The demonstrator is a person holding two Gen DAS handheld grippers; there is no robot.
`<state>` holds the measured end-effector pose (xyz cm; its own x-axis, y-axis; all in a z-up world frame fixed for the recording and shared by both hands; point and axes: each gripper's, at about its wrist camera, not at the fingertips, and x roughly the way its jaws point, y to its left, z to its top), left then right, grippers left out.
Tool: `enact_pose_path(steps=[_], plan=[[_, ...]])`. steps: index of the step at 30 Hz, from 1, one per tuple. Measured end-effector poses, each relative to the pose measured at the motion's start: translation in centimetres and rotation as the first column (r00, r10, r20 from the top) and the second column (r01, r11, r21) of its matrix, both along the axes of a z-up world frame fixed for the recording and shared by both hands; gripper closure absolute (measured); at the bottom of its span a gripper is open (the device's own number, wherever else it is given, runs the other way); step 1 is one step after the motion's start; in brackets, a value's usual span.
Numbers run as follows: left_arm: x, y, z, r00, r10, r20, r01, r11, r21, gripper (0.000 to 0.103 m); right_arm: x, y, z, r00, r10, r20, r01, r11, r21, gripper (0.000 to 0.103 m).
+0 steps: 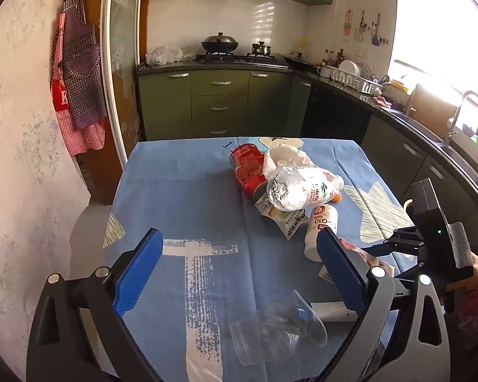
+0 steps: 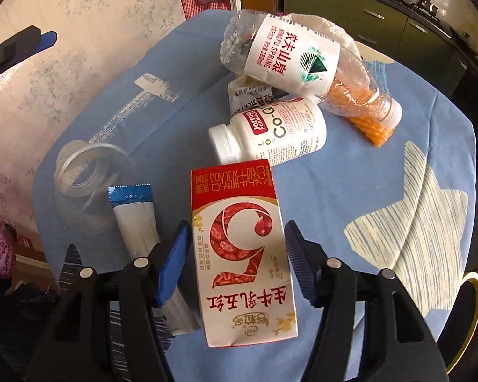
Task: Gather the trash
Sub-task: 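Grasp the red-and-white milk carton with the right gripper and lift it, then drop the milk carton into the yellow bin by opening the right gripper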
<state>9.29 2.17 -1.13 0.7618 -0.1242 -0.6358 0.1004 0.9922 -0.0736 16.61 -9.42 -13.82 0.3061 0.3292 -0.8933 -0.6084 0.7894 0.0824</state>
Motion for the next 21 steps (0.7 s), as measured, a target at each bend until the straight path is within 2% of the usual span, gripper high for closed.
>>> enact_pose_path(steps=[5, 13, 17, 21], plan=[[0.3, -0.2, -0.5, 1.000, -0.009, -0.015, 0.009, 1.000, -0.009, 0.007, 0.3, 0.4, -0.6, 1.000, 0.006, -0.001, -0.006, 1.000, -0.011, 0.052], [0.8, -1.0, -0.8, 0.999, -0.022, -0.025, 0.022, 1.000, -0.005, 0.007, -0.1, -1.2, 0.6, 0.999, -0.023, 0.030, 0.022, 0.999, 0.033, 0.053], [0.9, -1.8, -0.7, 0.999, -0.035, -0.024, 0.035, 0.999, 0.001, 0.007, -1.1, -4.0, 2.4, 0.997, -0.069, 0.042, 0.064, 0.993, 0.095, 0.053], [0.9, -2.8, -0.6, 0.998, -0.056, -0.024, 0.056, 0.998, 0.004, 0.007, -1.6, -10.3, 4.2, 0.971, -0.225, 0.081, 0.214, 0.969, 0.124, 0.053]])
